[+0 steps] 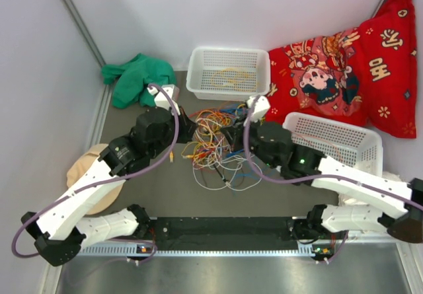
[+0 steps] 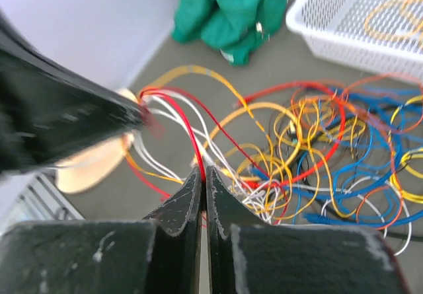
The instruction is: Untangle the cables
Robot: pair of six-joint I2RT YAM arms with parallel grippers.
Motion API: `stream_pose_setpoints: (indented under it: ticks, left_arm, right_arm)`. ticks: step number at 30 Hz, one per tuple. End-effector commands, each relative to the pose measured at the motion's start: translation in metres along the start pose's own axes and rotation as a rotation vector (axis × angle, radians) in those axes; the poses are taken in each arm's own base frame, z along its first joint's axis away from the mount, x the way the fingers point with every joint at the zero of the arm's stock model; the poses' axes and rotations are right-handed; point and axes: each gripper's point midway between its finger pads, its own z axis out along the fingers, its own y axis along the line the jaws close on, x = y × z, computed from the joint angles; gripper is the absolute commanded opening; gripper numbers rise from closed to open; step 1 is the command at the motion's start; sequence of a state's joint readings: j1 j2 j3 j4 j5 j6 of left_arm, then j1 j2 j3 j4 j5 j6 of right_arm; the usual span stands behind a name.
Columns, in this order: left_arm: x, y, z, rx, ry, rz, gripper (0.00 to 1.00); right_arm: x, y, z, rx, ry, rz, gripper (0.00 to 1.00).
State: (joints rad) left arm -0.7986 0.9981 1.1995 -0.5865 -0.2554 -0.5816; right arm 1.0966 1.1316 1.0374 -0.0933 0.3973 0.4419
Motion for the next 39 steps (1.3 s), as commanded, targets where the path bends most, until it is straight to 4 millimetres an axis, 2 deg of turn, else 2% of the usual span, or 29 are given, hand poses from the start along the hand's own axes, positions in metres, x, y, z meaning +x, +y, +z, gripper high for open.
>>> stream_pose_setpoints:
  ticks: [1,2,3,4,5,7,11,13,14,15,16,17,18,19,20,21,26,34,39]
  left_arm:
    - [-0.007,0.000,-0.004,0.010,-0.045,-0.026,0.00]
    - [-0.007,0.003,-0.004,-0.005,-0.050,-0.026,0.06]
    - [-0.006,0.007,-0.004,-0.019,-0.052,-0.025,0.17]
    - [-0.008,0.009,-0.006,-0.029,-0.058,-0.025,0.55]
    - [-0.008,0.012,-0.006,-0.046,-0.063,-0.030,0.71]
    - [-0.013,0.023,-0.011,-0.097,-0.097,-0.045,0.99]
    - [-0.024,0.031,-0.020,-0.125,-0.160,-0.058,0.99]
    - [-0.031,0.033,-0.026,-0.125,-0.203,-0.069,0.99]
    - [-0.034,0.034,-0.028,-0.125,-0.222,-0.075,0.99]
    - [-0.034,0.035,-0.032,-0.112,-0.240,-0.079,0.99]
    - [-0.043,0.023,-0.033,-0.038,-0.281,-0.089,0.99]
    - [-0.043,0.016,-0.035,0.011,-0.297,-0.055,0.99]
    - [-0.036,0.013,-0.037,0.074,-0.316,-0.037,0.98]
    - [-0.032,-0.002,-0.041,0.181,-0.323,-0.005,0.98]
    - [-0.020,-0.031,-0.050,0.403,-0.361,0.134,0.97]
    - [-0.011,-0.041,-0.055,0.498,-0.383,0.178,0.95]
    - [0.012,-0.036,-0.050,0.584,-0.471,0.165,0.99]
    - [0.010,-0.040,-0.059,0.636,-0.551,0.218,0.99]
    - [0.010,-0.043,-0.047,0.630,-0.563,0.252,0.99]
  right_arm:
    - [-0.074,0.005,-0.037,-0.023,-0.174,0.036,0.00]
    - [-0.092,0.010,-0.048,-0.041,-0.202,0.039,0.00]
    - [-0.100,0.011,-0.053,-0.046,-0.205,0.036,0.00]
    - [-0.098,0.008,-0.057,-0.034,-0.177,0.015,0.00]
    - [-0.117,0.013,-0.067,-0.046,-0.200,0.019,0.00]
    - [-0.128,0.014,-0.073,-0.040,-0.192,0.005,0.00]
    - [-0.162,0.020,-0.094,-0.046,-0.215,0.007,0.00]
    - [-0.169,0.022,-0.096,-0.044,-0.216,0.006,0.00]
    - [-0.180,0.026,-0.101,-0.054,-0.231,0.016,0.00]
    - [-0.180,0.026,-0.100,-0.049,-0.222,0.012,0.00]
    - [-0.182,0.027,-0.101,-0.051,-0.221,0.016,0.00]
    - [-0.189,0.028,-0.104,-0.052,-0.233,0.029,0.00]
    - [-0.189,0.028,-0.104,-0.048,-0.225,0.033,0.00]
    - [-0.189,0.029,-0.102,-0.045,-0.221,0.037,0.00]
    - [-0.193,0.030,-0.104,-0.045,-0.225,0.053,0.00]
    - [-0.193,0.030,-0.104,-0.042,-0.219,0.059,0.00]
    - [-0.199,0.031,-0.104,-0.019,-0.207,0.123,0.00]
    - [-0.201,0.035,-0.101,-0.002,-0.169,0.162,0.00]
    - [-0.196,0.048,-0.096,-0.041,-0.129,0.199,0.00]
